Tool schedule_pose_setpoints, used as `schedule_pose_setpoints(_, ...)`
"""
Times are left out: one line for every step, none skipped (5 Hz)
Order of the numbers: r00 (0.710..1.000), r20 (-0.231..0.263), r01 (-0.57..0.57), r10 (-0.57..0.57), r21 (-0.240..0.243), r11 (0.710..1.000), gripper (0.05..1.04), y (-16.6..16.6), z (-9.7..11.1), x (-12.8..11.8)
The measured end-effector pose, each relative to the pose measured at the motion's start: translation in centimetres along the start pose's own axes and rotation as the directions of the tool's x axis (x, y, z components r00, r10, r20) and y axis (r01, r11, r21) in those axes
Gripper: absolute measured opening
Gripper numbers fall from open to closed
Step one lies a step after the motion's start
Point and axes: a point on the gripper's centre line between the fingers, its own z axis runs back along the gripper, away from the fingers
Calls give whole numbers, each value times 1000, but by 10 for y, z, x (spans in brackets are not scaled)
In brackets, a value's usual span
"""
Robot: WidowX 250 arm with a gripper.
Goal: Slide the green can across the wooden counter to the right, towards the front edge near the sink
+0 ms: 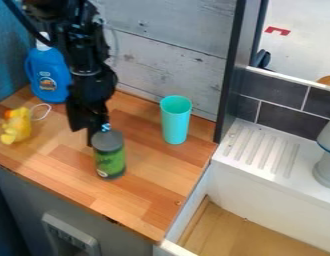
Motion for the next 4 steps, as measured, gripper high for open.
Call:
schedule_pose_setpoints(1000,-5,27,-27,-26,999,1000,-25,2,-2)
schedule_pose_setpoints(1000,-1,28,-28,-73,997,1000,-39,0,1)
schedule_pose_setpoints(1000,1,26,-26,-100,995,1000,-49,-1,3)
schedule_pose_setpoints(1000,-3,-6,6,-121,993,1000,-53,0,3)
